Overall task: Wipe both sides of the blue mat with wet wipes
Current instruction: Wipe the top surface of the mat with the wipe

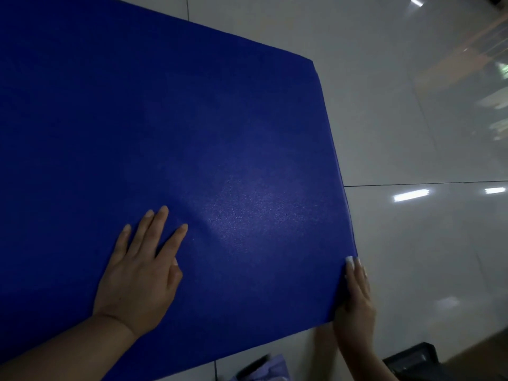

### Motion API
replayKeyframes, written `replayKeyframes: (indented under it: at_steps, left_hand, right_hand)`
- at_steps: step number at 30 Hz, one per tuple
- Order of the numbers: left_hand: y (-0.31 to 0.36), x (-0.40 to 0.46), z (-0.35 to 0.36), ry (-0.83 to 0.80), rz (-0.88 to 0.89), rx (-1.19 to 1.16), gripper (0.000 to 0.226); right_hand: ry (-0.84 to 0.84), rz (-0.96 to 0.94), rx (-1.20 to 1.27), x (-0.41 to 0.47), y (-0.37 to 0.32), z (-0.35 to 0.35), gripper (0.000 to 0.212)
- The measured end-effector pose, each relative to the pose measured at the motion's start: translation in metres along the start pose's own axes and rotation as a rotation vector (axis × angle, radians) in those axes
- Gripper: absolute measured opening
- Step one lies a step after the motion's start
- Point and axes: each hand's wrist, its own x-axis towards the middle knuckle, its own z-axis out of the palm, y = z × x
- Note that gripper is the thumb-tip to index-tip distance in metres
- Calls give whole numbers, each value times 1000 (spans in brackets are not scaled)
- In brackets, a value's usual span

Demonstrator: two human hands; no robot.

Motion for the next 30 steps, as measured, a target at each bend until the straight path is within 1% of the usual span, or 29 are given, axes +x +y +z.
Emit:
replayKeyframes:
  at_steps: [1, 2, 3, 4, 5, 6, 7, 8, 9, 11, 12, 13, 14, 15, 16, 17, 19, 20, 21, 22, 24, 25, 26, 27, 29, 30]
  left_hand:
    - [0, 0, 0, 4, 0, 0, 55]
    - [1, 1, 0, 5, -1, 0, 55]
    - [1, 1, 0, 4, -2, -1, 55]
    - [1, 1, 0, 3, 0, -3, 55]
    - [0, 2, 0, 2, 3, -6, 55]
    - [0, 1, 0, 4, 5, -8, 54]
    - [-1, 0, 0, 7, 4, -13, 54]
    - [-1, 0, 0, 8, 1, -19, 54]
    - [0, 0, 0, 8, -1, -22, 54]
    - [0, 0, -1, 6, -2, -19, 54]
    - [0, 0, 0, 7, -1, -16, 54]
    - [0, 1, 0, 5, 3, -14, 54]
    - [0, 1, 0, 1, 6, -13, 54]
    - [0, 1, 0, -1, 7, -14, 54]
    - [-1, 1, 0, 0, 7, -17, 53]
    - [-1, 1, -1, 5, 6, -19, 53]
    - [0, 1, -1, 10, 4, -19, 53]
    - [0, 1, -1, 9, 4, -22, 53]
    - [0, 1, -1, 9, 6, -26, 53]
    - [0, 1, 0, 7, 8, -27, 53]
    - [-1, 0, 0, 7, 9, -25, 53]
    - [-1, 0, 1, 10, 8, -27, 53]
    - [0, 0, 1, 11, 6, -28, 52]
    - [0, 0, 1, 13, 4, -28, 52]
    - [0, 1, 0, 18, 3, -21, 52]
    - [-1, 1, 1, 19, 4, -17, 52]
  right_hand:
    - [-5, -41, 21, -3, -11, 4, 72]
    - [-43, -163, 61, -13, -28, 12, 60]
    - [-110, -330, 84, -28, -46, 23, 46]
    - [-176, -524, 70, -41, -60, 32, 42]
    - [-248, -717, 13, -51, -69, 38, 42]
    - [-302, -853, -50, -52, -72, 39, 41]
    - [-323, -922, -96, -46, -70, 39, 41]
    - [-315, -893, -108, -36, -64, 36, 46]
    - [-261, -776, -91, -25, -54, 31, 54]
    - [-91, -365, -36, -2, -36, 22, 69]
    - [-37, -167, -32, 9, -31, 18, 78]
    - [-12, -11, -39, 19, -31, 14, 83]
    - [9, 72, -44, 25, -34, 13, 84]
    - [31, 87, -33, 25, -41, 13, 83]
    - [39, 29, -4, 20, -48, 16, 81]
    - [13, -111, 0, 11, -54, 20, 79]
    - [-119, -433, -64, -15, -58, 30, 70]
    - [-158, -528, -98, -16, -52, 31, 69]
    - [-162, -538, -97, -6, -44, 28, 70]
    - [-107, -418, -71, 9, -36, 21, 74]
    - [34, 5, -29, 38, -24, 5, 81]
    - [56, 123, -28, 45, -26, 2, 81]
    - [55, 92, -37, 43, -37, 5, 82]
    - [25, -16, -34, 34, -51, 11, 84]
    - [-88, -298, -31, 8, -68, 31, 85]
    - [-137, -387, -38, 1, -69, 37, 85]
